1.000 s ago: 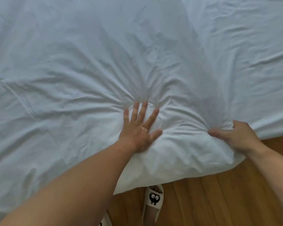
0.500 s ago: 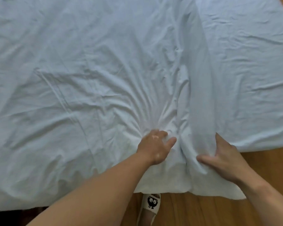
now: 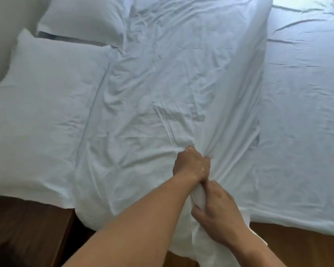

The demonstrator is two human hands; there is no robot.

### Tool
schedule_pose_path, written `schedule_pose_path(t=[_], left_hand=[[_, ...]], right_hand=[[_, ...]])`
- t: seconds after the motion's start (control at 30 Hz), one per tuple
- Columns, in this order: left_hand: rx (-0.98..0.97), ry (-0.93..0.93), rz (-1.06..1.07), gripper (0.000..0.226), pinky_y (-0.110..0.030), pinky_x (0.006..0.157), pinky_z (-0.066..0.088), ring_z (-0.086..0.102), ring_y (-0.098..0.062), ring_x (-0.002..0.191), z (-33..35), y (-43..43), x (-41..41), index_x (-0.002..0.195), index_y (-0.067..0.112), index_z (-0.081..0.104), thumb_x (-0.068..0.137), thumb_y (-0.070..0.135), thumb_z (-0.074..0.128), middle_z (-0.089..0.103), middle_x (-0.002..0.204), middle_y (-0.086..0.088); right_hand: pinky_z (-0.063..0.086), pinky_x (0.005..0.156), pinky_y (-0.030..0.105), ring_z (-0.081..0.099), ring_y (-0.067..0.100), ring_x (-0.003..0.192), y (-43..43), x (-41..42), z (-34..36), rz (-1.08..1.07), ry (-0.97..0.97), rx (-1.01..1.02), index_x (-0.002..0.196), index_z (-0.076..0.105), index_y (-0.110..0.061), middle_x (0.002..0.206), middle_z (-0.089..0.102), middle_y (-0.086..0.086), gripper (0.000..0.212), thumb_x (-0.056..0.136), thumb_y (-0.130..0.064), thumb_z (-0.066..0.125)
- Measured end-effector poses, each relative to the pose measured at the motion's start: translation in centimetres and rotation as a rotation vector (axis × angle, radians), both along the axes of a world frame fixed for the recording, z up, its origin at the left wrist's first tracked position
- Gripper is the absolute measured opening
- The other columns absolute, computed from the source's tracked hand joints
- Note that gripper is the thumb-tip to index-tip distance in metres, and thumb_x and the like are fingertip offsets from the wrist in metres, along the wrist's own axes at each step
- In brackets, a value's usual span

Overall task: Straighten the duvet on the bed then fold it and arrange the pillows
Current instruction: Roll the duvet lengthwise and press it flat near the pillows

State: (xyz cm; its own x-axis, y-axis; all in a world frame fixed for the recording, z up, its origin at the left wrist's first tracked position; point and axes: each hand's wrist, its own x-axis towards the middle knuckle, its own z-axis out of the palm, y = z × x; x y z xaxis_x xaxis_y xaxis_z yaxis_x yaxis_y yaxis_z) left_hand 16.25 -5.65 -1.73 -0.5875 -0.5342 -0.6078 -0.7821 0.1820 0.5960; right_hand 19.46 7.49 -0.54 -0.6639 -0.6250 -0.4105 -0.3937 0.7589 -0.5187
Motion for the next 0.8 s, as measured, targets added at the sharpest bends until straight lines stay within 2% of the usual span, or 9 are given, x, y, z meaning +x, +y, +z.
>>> schedule_pose_path(t=[0.17, 0.3, 0.4, 0.5, 0.57, 0.63, 0.67, 0.73, 0.8], left_hand=[[-0.095, 0.025, 0.022, 0.049, -0.035, 0.102, 0.045, 0.052, -0.029, 0.129, 0.8, -11.0, 5.8, 0.133, 0.014, 0.054, 0.095, 0.044, 0.06, 0.057, 0.135, -0.005], [-0.129, 0.038, 0.089, 0.054, -0.035, 0.1, 0.048, 0.055, -0.028, 0.125, 0.6, -19.5, 10.4, 0.133, 0.013, 0.057, 0.091, 0.047, 0.063, 0.059, 0.134, -0.004], [-0.107, 0.043, 0.204, 0.065, -0.043, 0.104, 0.049, 0.059, -0.028, 0.123, -1.2, -24.8, 14.4, 0.135, 0.016, 0.058, 0.083, 0.053, 0.068, 0.062, 0.134, -0.004], [-0.022, -0.002, 0.283, 0.049, -0.042, 0.1, 0.051, 0.063, -0.029, 0.114, -5.3, -27.7, 19.0, 0.123, 0.014, 0.064, 0.085, 0.045, 0.069, 0.067, 0.125, -0.003], [0.032, -0.125, 0.291, 0.045, -0.037, 0.098, 0.049, 0.061, -0.03, 0.114, -9.0, -27.1, 22.5, 0.122, 0.014, 0.063, 0.09, 0.045, 0.065, 0.065, 0.127, -0.006], [0.106, -0.179, 0.312, 0.054, -0.035, 0.099, 0.047, 0.059, -0.031, 0.118, -11.9, -24.9, 25.2, 0.128, 0.015, 0.059, 0.092, 0.055, 0.058, 0.062, 0.133, -0.009], [0.156, -0.144, 0.365, 0.058, -0.035, 0.099, 0.046, 0.058, -0.03, 0.119, -12.6, -23.6, 26.0, 0.131, 0.016, 0.056, 0.092, 0.058, 0.057, 0.06, 0.134, -0.008], [0.218, -0.042, 0.472, 0.069, -0.035, 0.099, 0.047, 0.058, -0.026, 0.118, -12.7, -21.8, 27.1, 0.135, 0.02, 0.051, 0.084, 0.063, 0.064, 0.06, 0.134, -0.004], [0.186, -0.022, 0.422, 0.09, -0.033, 0.098, 0.047, 0.056, -0.024, 0.121, -11.8, -20.3, 27.7, 0.142, 0.023, 0.038, 0.073, 0.071, 0.07, 0.055, 0.135, 0.0]], right_hand=[[0.051, 0.084, 0.032, 0.056, 0.009, 0.091, -10.2, 4.0, 0.1, 0.11, -0.024, -0.114, 0.123, 0.048, -0.032, 0.101, 0.056, -0.012, 0.045, 0.08, -0.036, 0.062], [0.049, 0.085, 0.029, 0.055, 0.01, 0.094, -18.0, 7.3, -0.3, 0.187, -0.02, -0.202, 0.131, 0.043, -0.036, 0.107, 0.054, -0.011, 0.054, 0.082, -0.038, 0.063], [0.047, 0.086, 0.029, 0.055, 0.014, 0.098, -22.9, 10.2, -2.1, 0.272, -0.07, -0.216, 0.141, 0.034, -0.038, 0.113, 0.051, -0.008, 0.064, 0.084, -0.041, 0.063], [0.042, 0.099, 0.026, 0.053, 0.016, 0.12, -25.6, 11.9, -5.4, 0.401, -0.251, -0.121, 0.154, 0.019, -0.041, 0.136, 0.049, -0.004, 0.084, 0.086, -0.048, 0.067], [0.035, 0.111, 0.027, 0.044, 0.014, 0.137, -25.8, 11.2, -7.2, 0.516, -0.326, 0.031, 0.159, 0.014, -0.037, 0.153, 0.042, -0.006, 0.092, 0.087, -0.048, 0.07], [0.033, 0.115, 0.026, 0.043, 0.012, 0.14, -25.8, 8.7, -7.8, 0.626, -0.273, 0.135, 0.158, 0.02, -0.035, 0.155, 0.042, -0.008, 0.086, 0.088, -0.045, 0.07], [0.033, 0.115, 0.025, 0.043, 0.012, 0.141, -26.1, 7.2, -7.8, 0.67, -0.232, 0.166, 0.157, 0.024, -0.034, 0.155, 0.043, -0.008, 0.082, 0.09, -0.042, 0.069], [0.033, 0.114, 0.021, 0.045, 0.012, 0.139, -27.2, 4.6, -7.7, 0.784, -0.12, 0.241, 0.157, 0.026, -0.033, 0.152, 0.047, -0.007, 0.077, 0.092, -0.034, 0.067], [0.034, 0.114, 0.025, 0.046, 0.016, 0.138, -29.1, 2.9, -7.5, 0.941, 0.027, 0.298, 0.157, 0.025, -0.037, 0.149, 0.05, -0.007, 0.075, 0.093, -0.031, 0.065]])
